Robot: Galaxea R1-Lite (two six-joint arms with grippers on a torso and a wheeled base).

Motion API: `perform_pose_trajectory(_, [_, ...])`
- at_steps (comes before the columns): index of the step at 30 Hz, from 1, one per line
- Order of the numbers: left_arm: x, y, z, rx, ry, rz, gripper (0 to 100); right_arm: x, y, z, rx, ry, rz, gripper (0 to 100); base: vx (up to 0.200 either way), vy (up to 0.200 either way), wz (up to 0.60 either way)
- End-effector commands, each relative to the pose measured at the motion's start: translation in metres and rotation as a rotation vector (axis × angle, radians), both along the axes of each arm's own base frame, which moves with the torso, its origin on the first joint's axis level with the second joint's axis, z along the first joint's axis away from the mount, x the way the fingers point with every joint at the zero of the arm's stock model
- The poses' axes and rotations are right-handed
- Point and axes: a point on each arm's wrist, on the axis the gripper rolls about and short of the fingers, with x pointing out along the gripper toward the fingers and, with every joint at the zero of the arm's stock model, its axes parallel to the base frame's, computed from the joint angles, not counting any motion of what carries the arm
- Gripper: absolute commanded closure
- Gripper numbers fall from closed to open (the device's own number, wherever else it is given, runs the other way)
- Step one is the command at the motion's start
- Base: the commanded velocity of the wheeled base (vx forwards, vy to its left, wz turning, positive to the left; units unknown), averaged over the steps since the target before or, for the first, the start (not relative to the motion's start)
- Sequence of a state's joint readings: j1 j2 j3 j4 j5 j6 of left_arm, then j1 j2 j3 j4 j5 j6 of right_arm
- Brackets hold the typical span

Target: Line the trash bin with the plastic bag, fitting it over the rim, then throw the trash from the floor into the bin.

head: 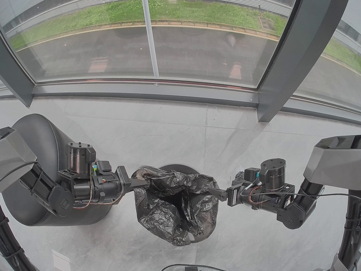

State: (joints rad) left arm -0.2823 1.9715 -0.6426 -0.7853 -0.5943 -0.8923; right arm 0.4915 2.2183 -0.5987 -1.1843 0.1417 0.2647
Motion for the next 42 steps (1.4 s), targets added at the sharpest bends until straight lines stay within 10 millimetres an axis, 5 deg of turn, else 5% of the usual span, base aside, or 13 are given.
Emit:
perform_pose_trajectory(1, [0.0,-0.001,0.001,-0.002,-0.003,-0.005,100,0.013,0.008,-0.023,-0.053,0.006,-0.064,0,0.0,0.0,0.0])
perform_pose_trajectory(14, [0.0,-0.002,0.001,-0.001,-0.003,-0.005,100,0.015,0.001,-0.027,-0.093,0.001,-0.064,0,0.0,0.0,0.0])
perform_pose_trajectory(23, [0.001,-0.002,0.0,-0.001,-0.003,-0.005,100,-0.004,-0.009,-0.022,-0.174,-0.01,0.05,0,0.0,0.0,0.0])
perform_pose_trajectory(32, [0.001,-0.002,0.0,-0.001,-0.003,-0.005,100,0.006,-0.015,-0.034,-0.202,-0.015,0.037,0,0.0,0.0,0.0])
perform_pose_trajectory(42, [-0.003,-0.001,0.01,-0.008,-0.031,-0.002,100,0.003,-0.003,0.019,-0.064,-0.166,0.018,0,0.0,0.0,0.0])
